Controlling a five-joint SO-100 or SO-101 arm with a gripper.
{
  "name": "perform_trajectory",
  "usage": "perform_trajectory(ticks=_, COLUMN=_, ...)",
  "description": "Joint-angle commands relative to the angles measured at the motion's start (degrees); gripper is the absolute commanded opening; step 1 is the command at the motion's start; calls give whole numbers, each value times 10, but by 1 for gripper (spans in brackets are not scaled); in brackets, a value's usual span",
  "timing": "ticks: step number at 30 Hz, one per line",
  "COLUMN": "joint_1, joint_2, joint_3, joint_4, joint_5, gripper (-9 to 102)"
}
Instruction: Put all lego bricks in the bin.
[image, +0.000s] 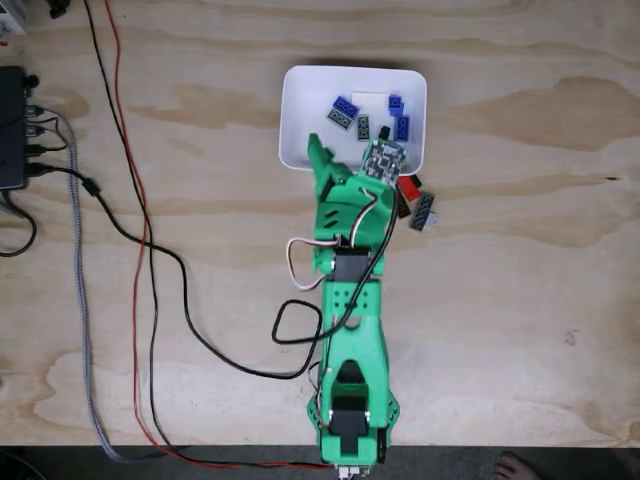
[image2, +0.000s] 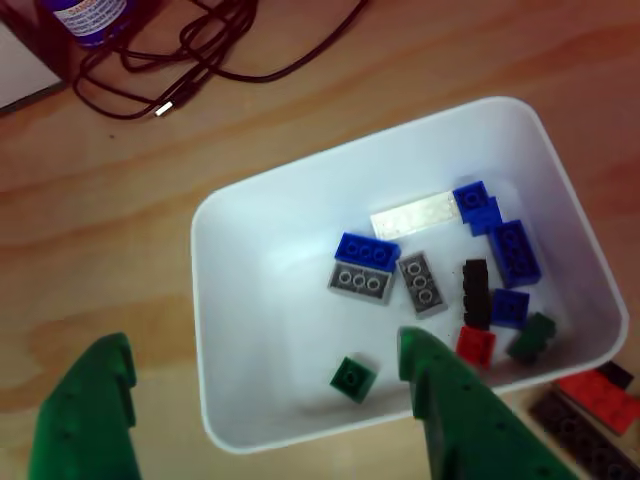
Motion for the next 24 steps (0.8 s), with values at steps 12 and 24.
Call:
perform_trajectory(ticks=12, joint_1=178, joint_2=109, joint_3=558, joint_4=-332, joint_5=-228, gripper=27)
perform_trajectory(ticks=24, joint_1=233, joint_2=-20, joint_3=635, joint_4=-637, joint_5=-259, gripper=26)
